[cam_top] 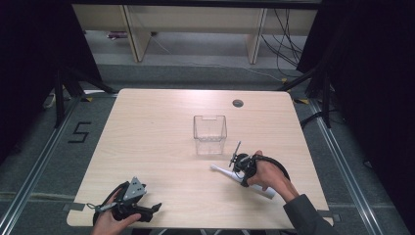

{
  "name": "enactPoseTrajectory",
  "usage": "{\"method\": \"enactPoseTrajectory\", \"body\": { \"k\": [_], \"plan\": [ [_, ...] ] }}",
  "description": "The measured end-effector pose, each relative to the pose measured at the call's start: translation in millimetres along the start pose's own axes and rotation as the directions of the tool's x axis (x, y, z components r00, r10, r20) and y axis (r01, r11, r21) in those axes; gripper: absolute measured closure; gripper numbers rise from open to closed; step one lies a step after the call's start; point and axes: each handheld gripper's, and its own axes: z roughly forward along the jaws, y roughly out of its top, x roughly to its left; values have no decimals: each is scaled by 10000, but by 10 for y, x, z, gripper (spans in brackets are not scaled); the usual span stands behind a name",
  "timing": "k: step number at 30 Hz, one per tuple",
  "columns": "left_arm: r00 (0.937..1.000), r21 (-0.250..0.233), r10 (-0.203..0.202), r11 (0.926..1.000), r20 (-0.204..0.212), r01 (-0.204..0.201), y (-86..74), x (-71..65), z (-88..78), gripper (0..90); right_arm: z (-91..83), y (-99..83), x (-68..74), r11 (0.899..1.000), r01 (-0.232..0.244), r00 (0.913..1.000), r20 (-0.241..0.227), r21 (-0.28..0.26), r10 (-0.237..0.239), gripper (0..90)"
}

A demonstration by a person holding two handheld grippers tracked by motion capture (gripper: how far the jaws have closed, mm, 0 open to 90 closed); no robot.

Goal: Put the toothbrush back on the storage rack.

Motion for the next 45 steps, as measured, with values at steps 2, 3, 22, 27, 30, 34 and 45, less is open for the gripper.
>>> {"method": "enactPoseTrajectory", "body": {
  "k": [2, 3, 22, 27, 30, 34, 45],
  "plan": [
    [10000, -6, 6, 10000, 0, -6, 1, -1, 0, 149, 13, -8, -35, 9998, 180, 9998, -84, -65, -181, 662],
    [10000, -13, -8, 10000, -6, 8, 1, -1, 0, 149, 14, -8, -35, 9998, 162, 9998, -92, -70, -163, 662],
    [10000, -27, -33, 10000, -11, 33, 1, 2, 0, 149, -111, -161, -42, 9944, -60, 9997, -256, -1052, 34, 665],
    [10000, -25, -32, 10000, -18, 32, 1, 2, 0, 149, -146, -216, -69, 9894, -226, 9994, -290, -1431, 187, 665],
    [10000, 5, -23, 10000, -15, 23, 0, 3, 0, 149, -180, -257, -74, 9857, -517, 9985, -279, -1605, 478, 665],
    [10000, -9, -34, 10000, -13, 34, 1, 1, 4, 149, -244, -319, -130, 9712, -505, 9986, -270, -2329, 455, 665],
    [10000, 18, -15, 10000, -64, 15, 1, 7, 2, 149, -470, -465, -256, 9042, -1105, 9938, -361, -4126, 1050, 665]
  ]
}}
